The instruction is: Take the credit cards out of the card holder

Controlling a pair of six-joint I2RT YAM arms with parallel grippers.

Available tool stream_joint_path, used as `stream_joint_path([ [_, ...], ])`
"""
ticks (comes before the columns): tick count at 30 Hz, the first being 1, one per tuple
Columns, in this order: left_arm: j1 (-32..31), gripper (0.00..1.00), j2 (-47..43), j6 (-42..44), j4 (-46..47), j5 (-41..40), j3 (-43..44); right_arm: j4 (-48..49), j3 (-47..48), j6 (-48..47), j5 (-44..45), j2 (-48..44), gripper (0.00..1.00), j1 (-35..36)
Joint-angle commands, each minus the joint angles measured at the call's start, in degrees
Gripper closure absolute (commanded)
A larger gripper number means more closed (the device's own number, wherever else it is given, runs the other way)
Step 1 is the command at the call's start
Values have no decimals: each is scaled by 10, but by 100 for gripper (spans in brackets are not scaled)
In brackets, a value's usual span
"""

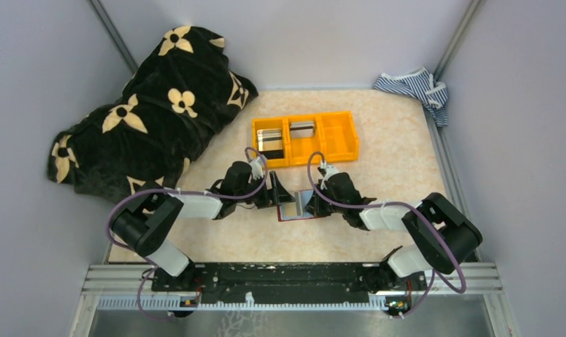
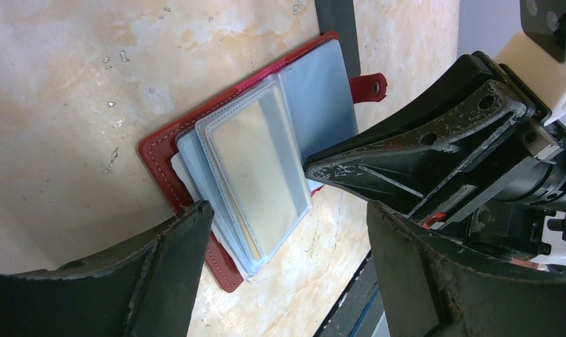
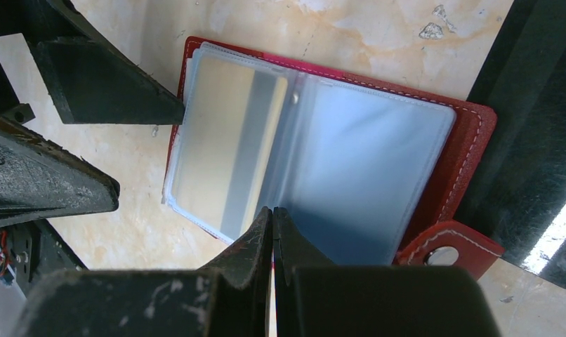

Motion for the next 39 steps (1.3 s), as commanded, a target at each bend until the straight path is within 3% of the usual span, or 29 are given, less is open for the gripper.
stream_joint_path([
  [1,-3,13,15,2,20,15,10,26,-4,2,-6,1,100,-4],
  [22,-20,13,43,-21,52,40,44,48,-11,9,-13,17,100,-3],
  [39,-27,14,19,-13,25,44,74,67,-12,10,-21,34,100,-4],
])
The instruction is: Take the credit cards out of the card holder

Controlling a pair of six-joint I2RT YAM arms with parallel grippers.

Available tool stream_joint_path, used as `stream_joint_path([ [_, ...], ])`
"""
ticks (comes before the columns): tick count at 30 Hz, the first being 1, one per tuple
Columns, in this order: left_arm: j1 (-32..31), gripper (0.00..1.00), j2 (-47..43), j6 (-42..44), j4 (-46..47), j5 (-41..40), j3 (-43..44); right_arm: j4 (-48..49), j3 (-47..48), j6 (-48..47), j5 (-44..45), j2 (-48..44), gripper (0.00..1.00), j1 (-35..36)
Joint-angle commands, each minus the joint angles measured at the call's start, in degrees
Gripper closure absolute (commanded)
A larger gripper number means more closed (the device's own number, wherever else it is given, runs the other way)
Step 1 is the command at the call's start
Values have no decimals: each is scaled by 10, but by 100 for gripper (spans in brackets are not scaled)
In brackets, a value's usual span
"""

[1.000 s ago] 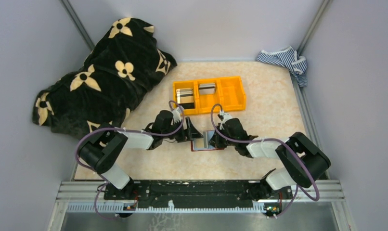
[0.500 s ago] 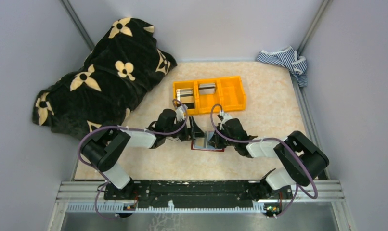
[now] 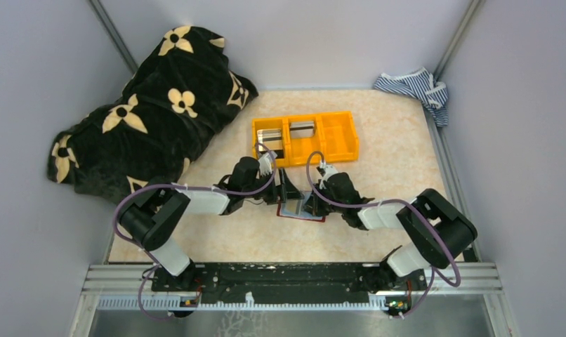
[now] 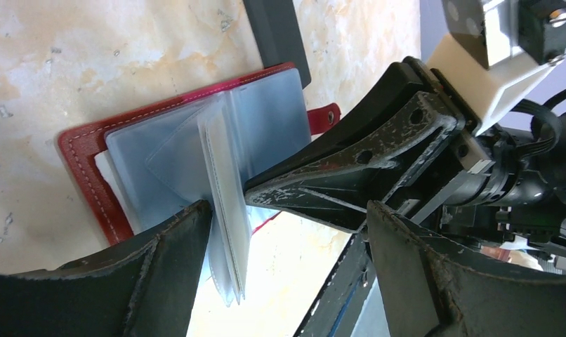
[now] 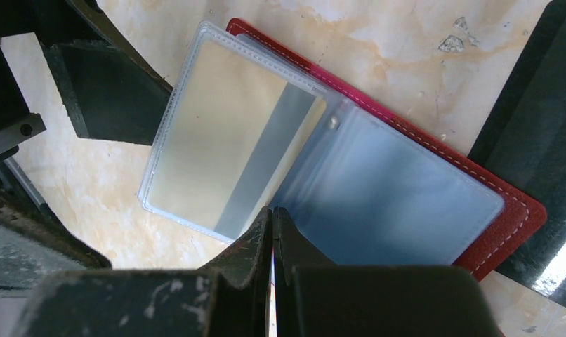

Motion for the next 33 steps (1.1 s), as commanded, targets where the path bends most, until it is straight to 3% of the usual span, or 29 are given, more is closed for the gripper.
stream_joint_path([
  [1,-4,14,-20,7,-4,15,28,19,-7,0,-3,10,100,-1],
  [25,14,10,-56,78,-132,-83,16,28,-12,4,-5,17,100,-5],
  [33,39,7,-56,63,-54,17,1,34,-11,6,-8,24,100,-4],
])
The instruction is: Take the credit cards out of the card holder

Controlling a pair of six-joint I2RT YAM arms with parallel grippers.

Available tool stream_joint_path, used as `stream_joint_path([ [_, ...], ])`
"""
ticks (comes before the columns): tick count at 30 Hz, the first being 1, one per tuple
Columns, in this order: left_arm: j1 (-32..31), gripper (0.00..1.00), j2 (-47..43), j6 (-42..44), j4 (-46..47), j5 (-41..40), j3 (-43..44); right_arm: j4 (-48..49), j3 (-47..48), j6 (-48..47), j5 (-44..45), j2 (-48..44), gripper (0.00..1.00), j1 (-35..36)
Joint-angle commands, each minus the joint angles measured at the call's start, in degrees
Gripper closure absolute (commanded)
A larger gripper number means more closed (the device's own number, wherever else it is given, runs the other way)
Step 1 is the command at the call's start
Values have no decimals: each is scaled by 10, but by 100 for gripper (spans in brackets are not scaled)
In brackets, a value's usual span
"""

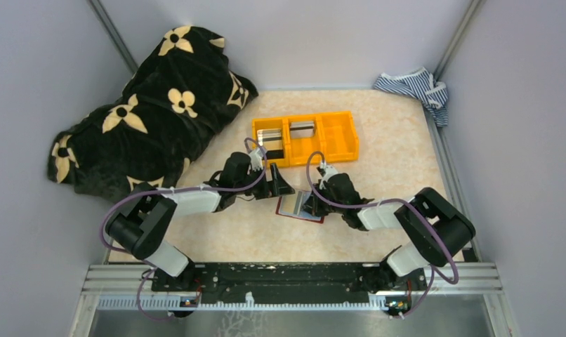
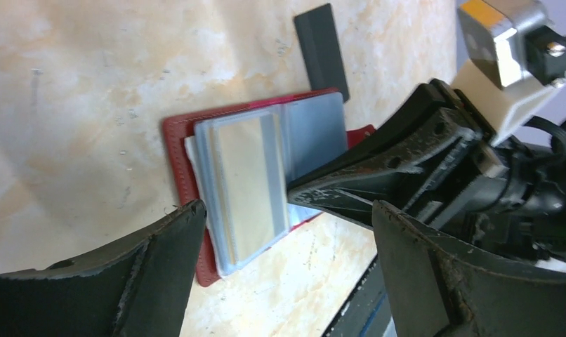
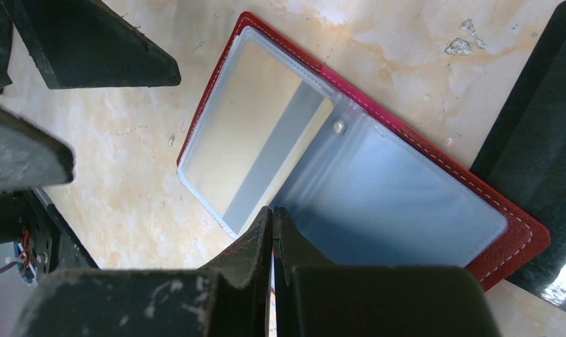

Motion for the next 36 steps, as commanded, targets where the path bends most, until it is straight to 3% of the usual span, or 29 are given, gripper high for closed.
stream_joint_path([
  [1,0,6,3,-4,47,60,-3,7,-3,-1,-3,16,100,-3],
  [19,-8,3,63,-15,99,73,-21,2,-1,-1,-1,17,100,-4],
  [36,-9,3,45,10,58,63,-18,7,-2,0,-3,19,100,-4],
])
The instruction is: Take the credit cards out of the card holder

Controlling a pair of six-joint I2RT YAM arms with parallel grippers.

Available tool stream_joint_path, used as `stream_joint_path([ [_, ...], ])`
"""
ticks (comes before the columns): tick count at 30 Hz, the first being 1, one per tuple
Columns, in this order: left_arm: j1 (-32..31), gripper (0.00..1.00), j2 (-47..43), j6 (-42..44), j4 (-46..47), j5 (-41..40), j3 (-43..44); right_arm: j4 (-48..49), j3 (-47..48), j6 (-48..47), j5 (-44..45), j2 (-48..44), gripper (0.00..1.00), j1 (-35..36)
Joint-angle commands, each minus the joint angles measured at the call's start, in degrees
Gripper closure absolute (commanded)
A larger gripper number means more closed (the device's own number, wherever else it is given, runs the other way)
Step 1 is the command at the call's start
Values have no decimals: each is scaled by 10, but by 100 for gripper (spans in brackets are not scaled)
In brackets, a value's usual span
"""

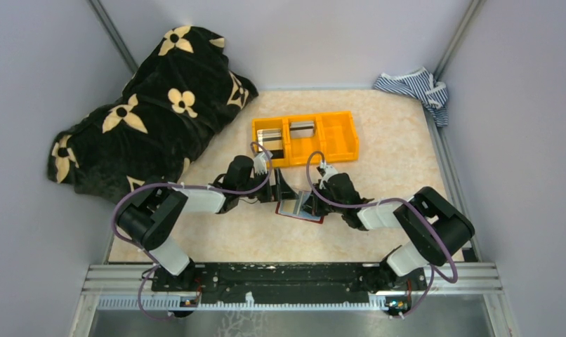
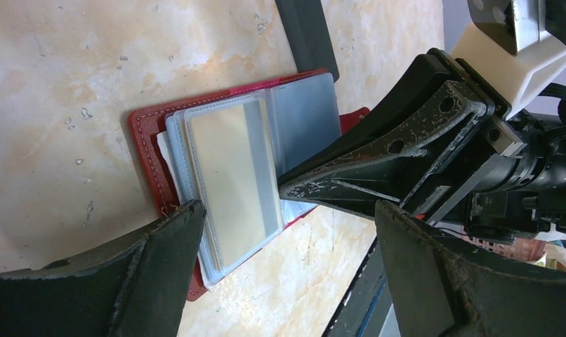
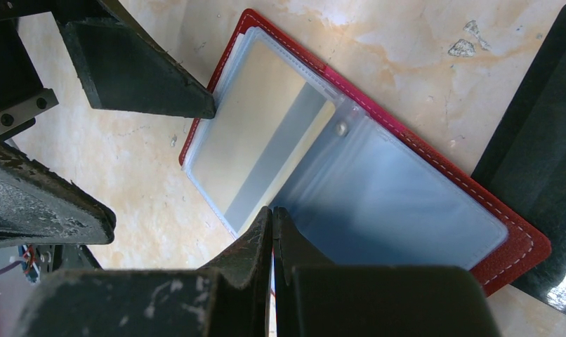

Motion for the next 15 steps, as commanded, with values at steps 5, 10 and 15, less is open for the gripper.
stream_joint_path([
  [5,-11,3,3,-5,5,12,-2,-4,1,-4,1,15,100,-2],
  [10,-30,4,21,-38,54,30,7,-3,5,-6,-2,21,100,-2],
  [15,-47,4,28,-50,69,39,19,-1,5,-6,-4,22,100,-2],
])
